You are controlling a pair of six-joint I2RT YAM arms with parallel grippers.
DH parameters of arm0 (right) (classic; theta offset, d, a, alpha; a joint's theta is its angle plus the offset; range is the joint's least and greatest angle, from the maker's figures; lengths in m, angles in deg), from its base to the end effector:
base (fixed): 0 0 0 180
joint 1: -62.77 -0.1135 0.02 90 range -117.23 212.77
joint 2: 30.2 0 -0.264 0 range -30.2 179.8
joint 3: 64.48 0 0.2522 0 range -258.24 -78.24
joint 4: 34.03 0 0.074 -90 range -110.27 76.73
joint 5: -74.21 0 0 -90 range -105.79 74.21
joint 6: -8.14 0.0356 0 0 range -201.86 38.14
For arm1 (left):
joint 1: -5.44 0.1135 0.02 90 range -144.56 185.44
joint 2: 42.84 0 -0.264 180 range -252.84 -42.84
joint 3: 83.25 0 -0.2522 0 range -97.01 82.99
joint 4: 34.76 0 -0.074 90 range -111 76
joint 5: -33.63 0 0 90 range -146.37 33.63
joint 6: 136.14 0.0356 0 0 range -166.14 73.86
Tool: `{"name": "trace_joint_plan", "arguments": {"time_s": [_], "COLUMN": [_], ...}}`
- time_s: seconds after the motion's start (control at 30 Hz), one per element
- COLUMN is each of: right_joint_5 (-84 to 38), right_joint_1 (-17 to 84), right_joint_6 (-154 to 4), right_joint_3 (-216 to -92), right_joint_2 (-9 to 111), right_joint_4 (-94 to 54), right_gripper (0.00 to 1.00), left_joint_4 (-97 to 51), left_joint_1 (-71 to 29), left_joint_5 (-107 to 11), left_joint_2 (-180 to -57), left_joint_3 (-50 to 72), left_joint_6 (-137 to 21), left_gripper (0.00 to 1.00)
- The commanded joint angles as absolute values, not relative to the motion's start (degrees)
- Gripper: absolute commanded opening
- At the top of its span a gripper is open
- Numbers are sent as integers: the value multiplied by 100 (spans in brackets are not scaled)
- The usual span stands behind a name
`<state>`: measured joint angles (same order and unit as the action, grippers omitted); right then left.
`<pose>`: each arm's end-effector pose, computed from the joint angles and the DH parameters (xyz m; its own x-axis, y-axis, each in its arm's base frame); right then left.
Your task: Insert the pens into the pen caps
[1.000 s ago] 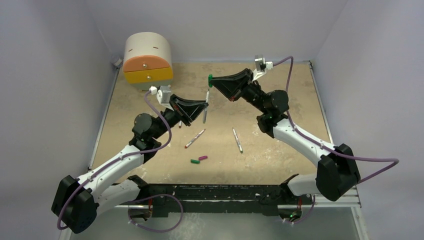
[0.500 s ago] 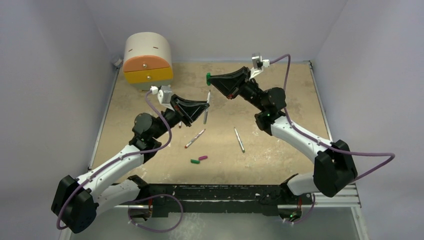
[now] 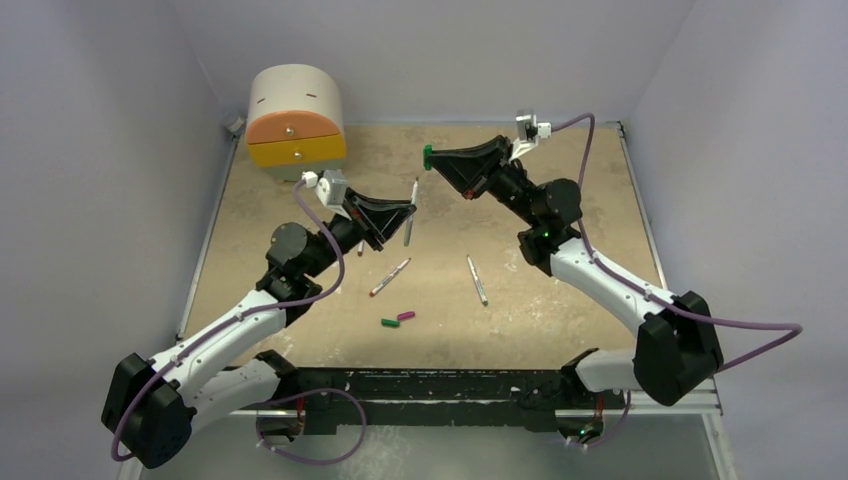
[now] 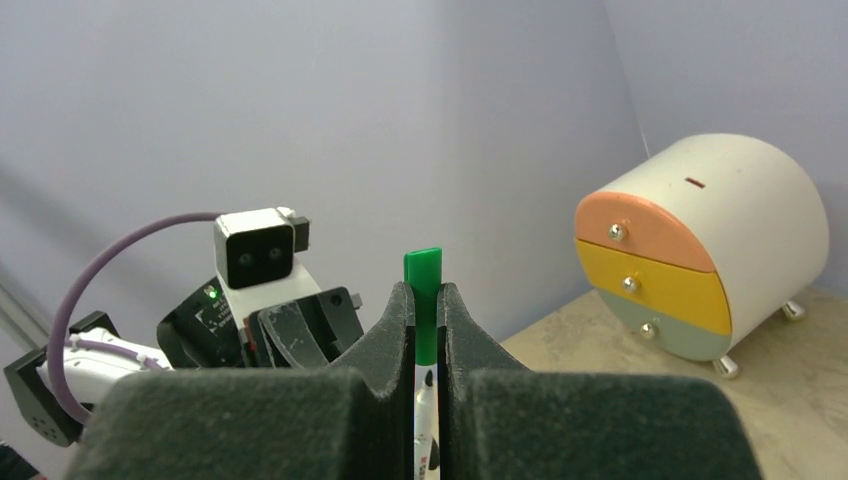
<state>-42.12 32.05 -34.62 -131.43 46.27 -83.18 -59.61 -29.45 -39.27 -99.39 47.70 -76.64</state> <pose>0.2400 0.1610 0.3960 -0.1795 0.6588 -0.7306 -0.9128 0.1654 0.3734 0.1807 -0.1388 0.3331 -0.1836 -0.4634 -0.8669 0.7936 0.4506 -0.4089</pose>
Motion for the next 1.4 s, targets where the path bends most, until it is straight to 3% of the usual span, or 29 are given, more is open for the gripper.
{"name": "trace_joint_plan", "arguments": {"time_s": [0.0,1.37], "right_joint_5": [-4193,-4467], "right_joint_1": [3212,3209], "right_joint_6": [-3470,-3185], "right_joint_3": [-13095,-13188], "right_joint_2": [4570,5037], "right_joint_4": [-8607,-9296], "right_gripper": [0,0], "left_joint_4": [-6313,-6182], "left_joint_1": [-2962,-2963], "left_joint_5": [-3922,-3892], "left_joint_2": [-9872,-10131], "left_joint_3": [4574,4292], "left_joint_6": [-7600,-7578], "left_gripper": [0,0]}}
